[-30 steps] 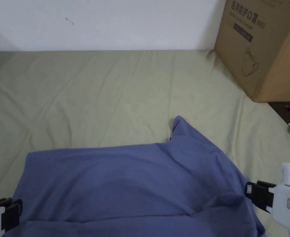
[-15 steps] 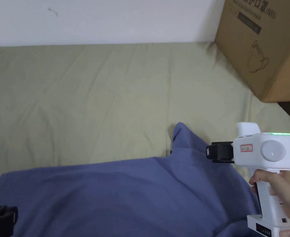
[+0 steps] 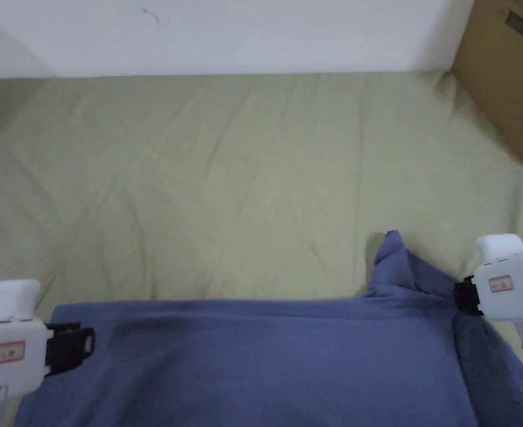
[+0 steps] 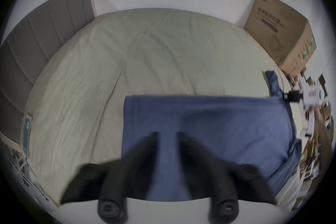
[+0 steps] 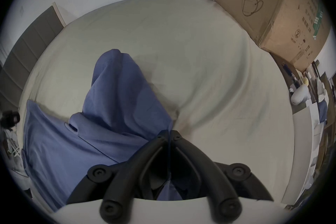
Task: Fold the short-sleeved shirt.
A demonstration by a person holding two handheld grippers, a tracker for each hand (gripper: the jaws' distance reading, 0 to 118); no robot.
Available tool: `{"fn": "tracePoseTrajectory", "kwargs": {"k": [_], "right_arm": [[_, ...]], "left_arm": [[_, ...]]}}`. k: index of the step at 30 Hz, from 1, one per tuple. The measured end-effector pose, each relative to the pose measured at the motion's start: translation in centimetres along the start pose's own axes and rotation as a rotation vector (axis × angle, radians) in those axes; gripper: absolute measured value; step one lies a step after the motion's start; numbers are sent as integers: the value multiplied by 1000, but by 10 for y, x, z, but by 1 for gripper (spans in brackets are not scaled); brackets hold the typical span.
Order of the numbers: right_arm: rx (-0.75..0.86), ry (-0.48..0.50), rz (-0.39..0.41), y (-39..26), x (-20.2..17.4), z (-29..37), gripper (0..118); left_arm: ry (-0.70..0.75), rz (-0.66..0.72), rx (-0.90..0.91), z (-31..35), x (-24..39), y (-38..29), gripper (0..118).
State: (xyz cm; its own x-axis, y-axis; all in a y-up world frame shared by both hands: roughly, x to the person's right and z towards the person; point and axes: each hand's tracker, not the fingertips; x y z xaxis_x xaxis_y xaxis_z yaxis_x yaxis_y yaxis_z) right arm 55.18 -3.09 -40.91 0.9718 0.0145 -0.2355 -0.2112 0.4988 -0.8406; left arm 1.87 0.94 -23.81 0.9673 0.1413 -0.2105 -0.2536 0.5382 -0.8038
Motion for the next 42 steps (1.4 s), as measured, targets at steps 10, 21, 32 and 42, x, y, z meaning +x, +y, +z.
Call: {"fn": "tracePoseTrajectory", "kwargs": {"k": [10,21,32,42], "right_arm": [[18,-14,-34,-1,-2,4,1],[68,-10,-55,2,5,33,1],[258,24,5,-31,17,170,1],[186,45,31,-190,2,224,1]], "left_arm": [[58,18,-131,-75,-24,52,96],[34,7,-132,-63,-11,52,3],[9,-88,58,77,-4,27,3],[24,-116,20,142,-15,-117,3]]}}
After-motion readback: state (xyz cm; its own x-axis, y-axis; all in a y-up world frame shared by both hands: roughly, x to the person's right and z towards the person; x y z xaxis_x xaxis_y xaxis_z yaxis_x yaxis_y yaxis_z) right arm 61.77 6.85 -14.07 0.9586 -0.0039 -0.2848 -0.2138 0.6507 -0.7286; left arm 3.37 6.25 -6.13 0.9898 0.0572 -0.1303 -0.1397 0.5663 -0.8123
